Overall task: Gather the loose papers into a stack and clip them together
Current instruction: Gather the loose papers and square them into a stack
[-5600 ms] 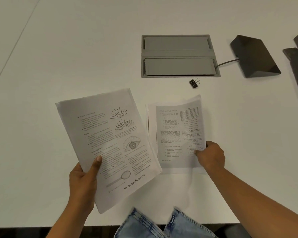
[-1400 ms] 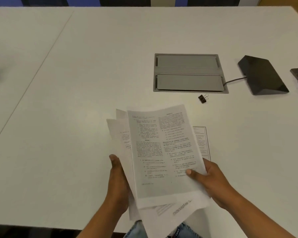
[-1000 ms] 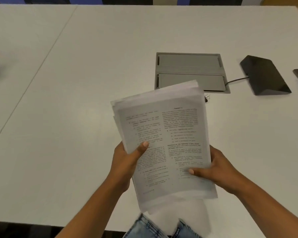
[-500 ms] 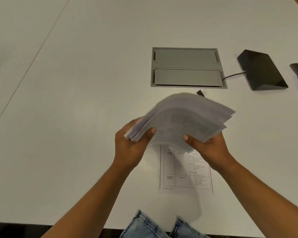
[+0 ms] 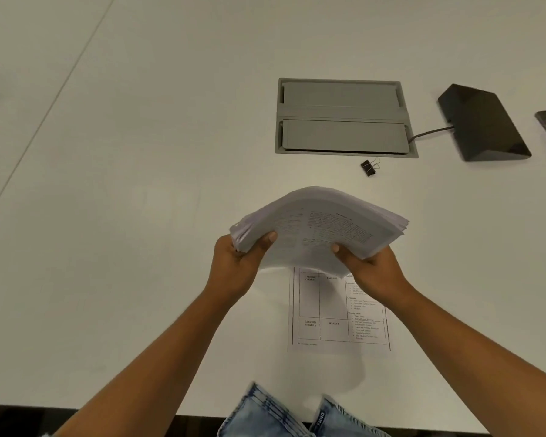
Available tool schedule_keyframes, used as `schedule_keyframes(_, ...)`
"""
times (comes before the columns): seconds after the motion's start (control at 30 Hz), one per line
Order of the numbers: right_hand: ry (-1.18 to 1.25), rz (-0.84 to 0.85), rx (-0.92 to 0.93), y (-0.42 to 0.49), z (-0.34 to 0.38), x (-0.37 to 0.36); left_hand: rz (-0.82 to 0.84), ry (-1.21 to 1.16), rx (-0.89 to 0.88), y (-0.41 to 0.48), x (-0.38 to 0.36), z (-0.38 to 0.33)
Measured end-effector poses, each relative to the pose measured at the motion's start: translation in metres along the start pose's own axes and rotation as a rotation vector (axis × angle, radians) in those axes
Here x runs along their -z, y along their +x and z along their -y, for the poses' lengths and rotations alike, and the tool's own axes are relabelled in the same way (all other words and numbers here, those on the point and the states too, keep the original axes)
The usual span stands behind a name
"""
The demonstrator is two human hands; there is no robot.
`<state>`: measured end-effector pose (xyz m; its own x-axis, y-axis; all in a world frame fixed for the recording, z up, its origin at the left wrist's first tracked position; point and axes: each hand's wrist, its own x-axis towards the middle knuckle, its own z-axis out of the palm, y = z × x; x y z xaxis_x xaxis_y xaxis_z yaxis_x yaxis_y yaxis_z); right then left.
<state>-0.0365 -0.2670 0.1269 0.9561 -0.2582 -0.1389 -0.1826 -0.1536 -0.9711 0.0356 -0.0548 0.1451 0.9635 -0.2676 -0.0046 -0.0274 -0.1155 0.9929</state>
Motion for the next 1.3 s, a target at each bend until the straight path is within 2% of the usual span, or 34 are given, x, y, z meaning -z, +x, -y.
schedule_keyframes(0.17,-0.031,-0.006,0.034,-0.005,0.012,0.01,-0.01,0.083,-0.165,0.004,0.013,-0.005)
schedule_keyframes(0.23,-0.09,0.012,0.036,-0.005,0.01,0.01,-0.029,0.043,-0.144,0.008,0.014,-0.001)
schedule_keyframes(0.4,-0.037,0.033,-0.005,0.001,-0.001,0.006,0.015,0.038,-0.057,0.01,0.003,0.001)
schedule_keyframes(0.5,-0.001,-0.039,0.005,0.002,0.001,0.004,0.051,0.071,-0.034,0.011,0.004,0.005)
schedule_keyframes(0.6,0.043,-0.082,0.062,0.001,0.008,0.004,0.05,0.071,-0.084,0.011,0.006,0.001)
schedule_keyframes(0.7,0.028,-0.011,0.041,0.001,0.007,0.002,0.05,0.063,-0.106,0.01,0.001,0.001)
schedule_keyframes(0.8,-0.044,0.055,-0.022,0.003,-0.002,-0.005,0.035,0.011,-0.009,0.011,-0.005,0.009)
schedule_keyframes(0.93,-0.022,0.027,-0.068,0.001,-0.009,-0.001,0.022,-0.015,0.092,0.018,-0.003,0.012)
schedule_keyframes(1.07,-0.024,0.02,-0.152,-0.003,-0.009,0.009,-0.036,-0.194,0.193,0.023,0.005,0.0)
schedule_keyframes(1.17,0.044,0.022,-0.208,-0.007,-0.007,0.013,0.023,-0.271,0.306,0.019,0.009,-0.002)
schedule_keyframes(1.3,0.217,0.012,-0.292,-0.016,-0.007,0.012,0.095,-0.259,0.495,0.0,0.004,0.008)
